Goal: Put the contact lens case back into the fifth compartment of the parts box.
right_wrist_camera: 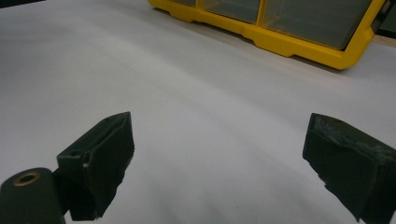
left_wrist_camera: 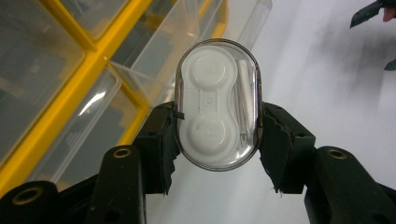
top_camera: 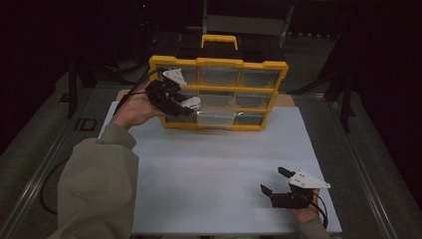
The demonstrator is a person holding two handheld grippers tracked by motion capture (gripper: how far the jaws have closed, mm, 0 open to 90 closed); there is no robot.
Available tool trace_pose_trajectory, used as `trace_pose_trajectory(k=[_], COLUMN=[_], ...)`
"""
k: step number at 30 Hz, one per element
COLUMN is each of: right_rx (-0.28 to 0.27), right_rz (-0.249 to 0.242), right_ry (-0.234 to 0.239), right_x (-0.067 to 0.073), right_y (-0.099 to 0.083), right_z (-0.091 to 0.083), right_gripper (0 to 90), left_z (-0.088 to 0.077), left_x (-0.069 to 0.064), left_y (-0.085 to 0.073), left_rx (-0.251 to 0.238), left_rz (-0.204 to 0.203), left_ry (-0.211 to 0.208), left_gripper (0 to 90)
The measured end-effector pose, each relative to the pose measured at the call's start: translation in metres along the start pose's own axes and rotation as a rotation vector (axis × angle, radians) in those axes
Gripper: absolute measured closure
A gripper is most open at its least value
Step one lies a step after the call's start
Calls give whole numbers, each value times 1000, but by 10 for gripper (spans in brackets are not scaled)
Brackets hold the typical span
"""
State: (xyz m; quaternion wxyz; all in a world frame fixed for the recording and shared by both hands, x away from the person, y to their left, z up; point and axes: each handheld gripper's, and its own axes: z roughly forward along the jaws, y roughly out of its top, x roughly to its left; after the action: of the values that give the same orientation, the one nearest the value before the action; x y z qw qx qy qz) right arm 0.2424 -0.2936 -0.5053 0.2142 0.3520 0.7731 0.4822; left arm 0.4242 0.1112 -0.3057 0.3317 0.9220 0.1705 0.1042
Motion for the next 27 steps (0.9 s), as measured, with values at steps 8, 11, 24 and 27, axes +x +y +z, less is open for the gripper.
trace_pose_trajectory(k=[8,11,24,27], right_rx=[-1,0,-1,0], right_rz=[-3,2,5,5], right_ry=[3,5,3,4], right_x=[0,0,0,0], right_y=[0,0,0,0], right_z=[0,0,0,0], right_gripper=[86,86,86,86], left_z=[6,10,22,25], left_x=[1,2,5,6], left_y=[11,14,21,22], left_rx=[1,1,19,25], left_rz=[-2,-1,-21,-26], left_ry=[3,6,18,19], left_gripper=[493,493,493,493])
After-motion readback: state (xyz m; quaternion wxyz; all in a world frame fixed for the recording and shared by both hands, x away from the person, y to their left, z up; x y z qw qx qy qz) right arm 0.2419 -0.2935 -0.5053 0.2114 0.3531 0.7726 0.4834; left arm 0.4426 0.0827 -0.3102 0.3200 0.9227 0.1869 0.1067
